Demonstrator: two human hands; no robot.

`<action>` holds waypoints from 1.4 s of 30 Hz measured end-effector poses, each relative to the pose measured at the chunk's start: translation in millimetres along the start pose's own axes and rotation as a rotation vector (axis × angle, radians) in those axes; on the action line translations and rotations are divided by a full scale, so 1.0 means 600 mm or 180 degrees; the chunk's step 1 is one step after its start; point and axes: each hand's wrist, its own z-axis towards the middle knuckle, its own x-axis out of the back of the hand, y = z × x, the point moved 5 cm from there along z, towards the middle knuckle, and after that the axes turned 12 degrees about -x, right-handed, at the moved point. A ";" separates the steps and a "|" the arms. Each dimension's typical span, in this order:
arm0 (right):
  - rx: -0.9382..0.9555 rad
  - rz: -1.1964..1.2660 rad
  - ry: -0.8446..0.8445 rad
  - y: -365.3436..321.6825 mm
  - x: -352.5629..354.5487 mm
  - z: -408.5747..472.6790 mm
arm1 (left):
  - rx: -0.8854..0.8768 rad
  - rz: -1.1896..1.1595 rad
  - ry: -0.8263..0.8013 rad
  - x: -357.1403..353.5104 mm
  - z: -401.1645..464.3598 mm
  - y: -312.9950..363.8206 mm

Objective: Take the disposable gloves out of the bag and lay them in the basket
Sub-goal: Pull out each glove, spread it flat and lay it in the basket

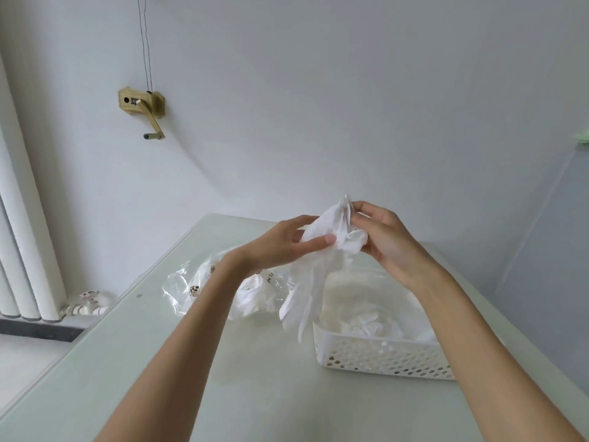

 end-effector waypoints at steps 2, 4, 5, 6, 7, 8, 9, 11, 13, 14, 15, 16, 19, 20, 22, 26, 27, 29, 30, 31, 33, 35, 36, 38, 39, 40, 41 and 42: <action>0.0012 -0.0037 0.0241 0.001 0.031 -0.010 | -0.0003 0.0100 -0.0117 -0.011 0.015 0.005; -0.0117 0.0128 0.0489 0.010 0.067 -0.016 | -0.0038 0.0108 -0.0125 -0.016 0.022 0.011; -0.0237 0.0265 0.0534 0.016 0.084 -0.019 | -0.0085 0.0111 -0.0120 -0.020 0.025 0.016; -0.0361 0.0371 0.0493 0.022 0.100 -0.022 | -0.0136 0.0125 -0.0127 -0.027 0.031 0.023; -0.0504 0.0456 0.0336 0.027 0.107 -0.025 | -0.0140 0.0168 -0.0137 -0.032 0.034 0.028; -0.0645 0.0518 0.0125 0.031 0.109 -0.032 | -0.0126 0.0218 -0.0142 -0.039 0.039 0.036; -0.0775 0.0409 -0.0030 0.035 0.107 -0.037 | -0.0133 0.0269 -0.0150 -0.044 0.043 0.041; -0.0693 -0.0175 0.0075 0.037 0.109 -0.049 | -0.0220 0.0360 -0.0198 -0.060 0.053 0.053; -0.0321 -0.0570 0.0585 0.032 0.119 -0.052 | -0.0322 0.0409 -0.0166 -0.063 0.056 0.061; -0.0199 -0.0500 0.0856 0.030 0.131 -0.055 | -0.0391 0.0429 -0.0146 -0.064 0.057 0.065; -0.0177 -0.0331 0.1034 0.030 0.143 -0.057 | -0.0457 0.0423 -0.0113 -0.062 0.058 0.065; -0.0162 -0.0149 0.1102 0.032 0.157 -0.058 | -0.0525 0.0404 -0.0077 -0.060 0.058 0.066; -0.0040 -0.0005 0.1130 0.027 0.174 -0.065 | -0.0661 0.0357 0.0044 -0.054 0.055 0.069; 0.0037 -0.0035 0.1203 0.026 0.176 -0.066 | -0.0721 0.0350 0.0097 -0.053 0.055 0.071; 0.0301 -0.0047 0.1417 0.017 0.178 -0.070 | -0.0838 0.0347 0.0261 -0.052 0.057 0.076; 0.0927 -0.0212 0.1833 -0.005 0.174 -0.081 | -0.0860 0.0401 0.0939 -0.038 0.058 0.069; 0.1014 -0.0221 0.1885 -0.008 0.166 -0.084 | -0.0825 0.0437 0.1134 -0.032 0.055 0.065; 0.1141 -0.0206 0.1882 -0.012 0.141 -0.088 | -0.0767 0.0446 0.1491 -0.022 0.044 0.055; 0.1194 -0.0202 0.1851 -0.013 0.124 -0.089 | -0.0729 0.0358 0.1689 -0.018 0.038 0.050; 0.1236 -0.0184 0.1805 -0.013 0.106 -0.090 | -0.0680 0.0234 0.1910 -0.013 0.029 0.047; 0.1298 -0.0151 0.1668 -0.018 0.071 -0.095 | -0.0600 -0.0001 0.2383 -0.001 0.011 0.051; 0.1259 -0.0067 0.1531 -0.025 0.050 -0.100 | -0.0540 -0.0149 0.2726 0.010 -0.001 0.062; 0.1213 0.0022 0.1446 -0.028 0.045 -0.102 | -0.0503 -0.0183 0.2819 0.015 -0.006 0.069; 0.1035 0.0365 0.1220 -0.030 0.046 -0.102 | -0.0391 -0.0120 0.2815 0.024 -0.005 0.081; 0.0905 0.0548 0.1110 -0.028 0.051 -0.101 | -0.0320 0.0026 0.2719 0.027 -0.001 0.085; 0.0762 0.0664 0.1025 -0.021 0.062 -0.096 | -0.0237 0.0235 0.2562 0.025 0.011 0.083; 0.0614 0.0690 0.0969 -0.012 0.072 -0.093 | -0.0141 0.0466 0.2351 0.021 0.023 0.077; 0.0457 0.0625 0.0947 0.002 0.085 -0.086 | -0.0009 0.0707 0.2076 0.012 0.040 0.065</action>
